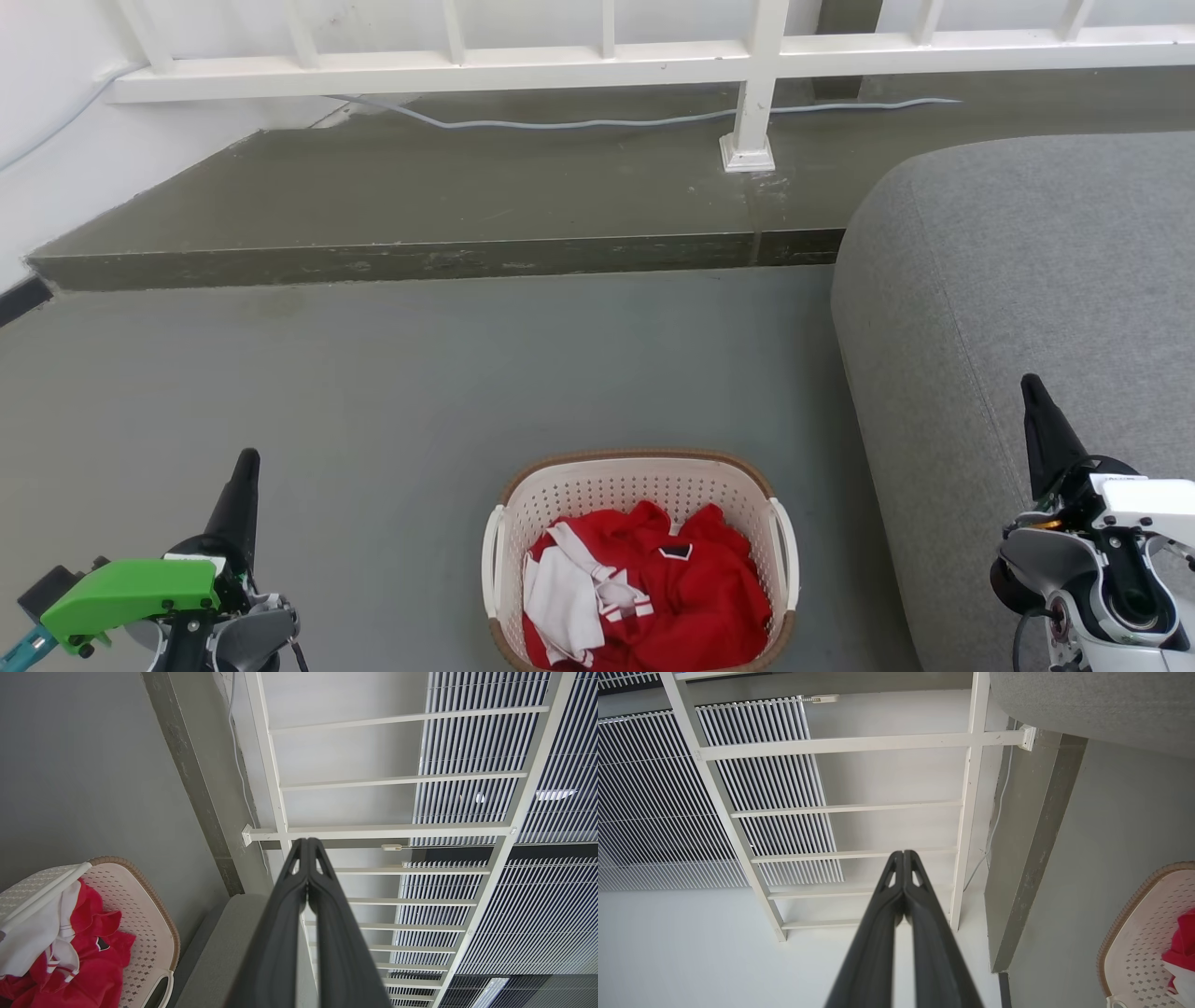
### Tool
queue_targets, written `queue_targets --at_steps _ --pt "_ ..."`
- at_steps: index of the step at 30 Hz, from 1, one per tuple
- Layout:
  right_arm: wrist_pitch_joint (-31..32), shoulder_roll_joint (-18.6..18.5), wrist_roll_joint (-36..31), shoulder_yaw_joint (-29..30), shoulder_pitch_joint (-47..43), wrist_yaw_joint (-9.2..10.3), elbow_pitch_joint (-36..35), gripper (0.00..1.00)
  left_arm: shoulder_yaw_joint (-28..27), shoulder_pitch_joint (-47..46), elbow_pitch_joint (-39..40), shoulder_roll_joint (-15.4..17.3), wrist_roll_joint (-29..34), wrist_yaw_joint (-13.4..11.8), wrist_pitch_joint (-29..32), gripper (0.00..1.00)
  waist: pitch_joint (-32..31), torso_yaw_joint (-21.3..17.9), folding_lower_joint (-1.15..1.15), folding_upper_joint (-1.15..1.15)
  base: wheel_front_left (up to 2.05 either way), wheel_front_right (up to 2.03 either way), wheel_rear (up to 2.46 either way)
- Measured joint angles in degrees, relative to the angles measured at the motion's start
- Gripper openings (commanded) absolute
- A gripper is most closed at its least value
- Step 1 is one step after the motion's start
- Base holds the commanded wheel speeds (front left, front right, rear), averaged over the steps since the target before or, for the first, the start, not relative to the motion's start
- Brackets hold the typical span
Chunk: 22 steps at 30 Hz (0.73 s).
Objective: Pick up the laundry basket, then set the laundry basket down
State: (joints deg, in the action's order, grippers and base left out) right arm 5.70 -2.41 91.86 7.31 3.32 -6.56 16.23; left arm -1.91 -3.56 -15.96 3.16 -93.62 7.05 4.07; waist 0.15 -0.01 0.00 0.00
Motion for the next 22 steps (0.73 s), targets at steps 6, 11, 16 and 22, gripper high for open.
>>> queue_targets --at_steps 6,11,16,22 --pt "0.0 0.0 0.0 0.0 0.0 0.00 0.0 0.00 0.0 0.0 0.0 0.0 0.0 0.0 0.0 0.00 0.0 0.0 0.00 0.00 0.00 0.00 0.00" --pt "0.0 0.0 0.0 0.0 0.0 0.00 0.0 0.00 0.0 0.0 0.0 0.0 0.0 0.0 0.0 0.00 0.0 0.0 0.00 0.00 0.00 0.00 0.00" --pt "0.2 0.0 0.0 0.0 0.0 0.00 0.0 0.00 -0.1 0.0 0.0 0.0 0.0 0.0 0.0 0.00 0.0 0.0 0.00 0.00 0.00 0.00 0.00" --pt "0.4 0.0 0.0 0.1 0.0 0.00 -0.1 0.00 -0.1 0.0 0.0 0.0 0.0 0.0 0.0 0.00 0.0 0.0 0.00 0.00 0.00 0.00 0.00"
